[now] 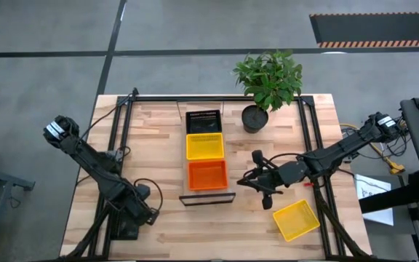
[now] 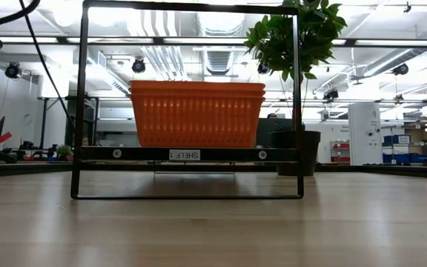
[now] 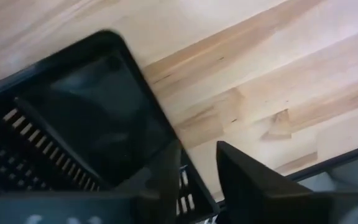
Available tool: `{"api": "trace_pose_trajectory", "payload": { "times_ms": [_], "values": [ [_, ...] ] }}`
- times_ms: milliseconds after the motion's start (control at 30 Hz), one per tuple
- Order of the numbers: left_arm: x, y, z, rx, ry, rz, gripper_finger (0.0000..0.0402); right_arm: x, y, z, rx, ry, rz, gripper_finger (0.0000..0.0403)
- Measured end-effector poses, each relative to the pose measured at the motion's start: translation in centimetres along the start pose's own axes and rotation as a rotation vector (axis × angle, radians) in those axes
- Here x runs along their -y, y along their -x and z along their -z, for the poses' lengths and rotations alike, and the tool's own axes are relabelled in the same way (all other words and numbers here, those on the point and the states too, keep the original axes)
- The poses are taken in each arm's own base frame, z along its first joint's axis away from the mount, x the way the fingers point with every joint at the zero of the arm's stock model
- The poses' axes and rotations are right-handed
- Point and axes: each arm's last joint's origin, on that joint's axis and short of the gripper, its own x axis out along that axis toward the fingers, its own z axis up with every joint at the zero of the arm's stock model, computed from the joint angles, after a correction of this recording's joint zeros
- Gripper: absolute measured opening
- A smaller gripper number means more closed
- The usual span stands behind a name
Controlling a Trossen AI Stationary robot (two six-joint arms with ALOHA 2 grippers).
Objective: Stack baskets on shelf by color
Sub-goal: Stack the black bin on top of the black bins on the shelf
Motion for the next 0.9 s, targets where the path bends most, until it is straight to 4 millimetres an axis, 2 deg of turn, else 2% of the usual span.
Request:
{"api": "trace_pose_trajectory", "payload": {
  "times_ms": [200, 533, 667, 900],
  "values": [
    [-0.3, -0.1, 0.1, -0.027, 0.007, -0.043, 0.0134, 0.0, 0.0, 0.0, -0.004, 0.001, -0.001, 0.0009],
    [-0.3, -1.7, -0.2, 0.017, -0.015, -0.102, 0.0137, 0.0, 0.0, 0.1, -0.01, 0.003, -0.003, 0.0009],
    [-0.3, -2.3, -0.3, 0.024, -0.035, -0.126, 0.011, 0.0, 0.0, 0.1, -0.015, 0.005, -0.004, 0.0009],
    [-0.2, -2.3, -0.3, 0.022, -0.056, -0.117, 0.001, 0.0, 0.0, 0.2, -0.017, 0.005, -0.004, 0.0009]
  ]
}}
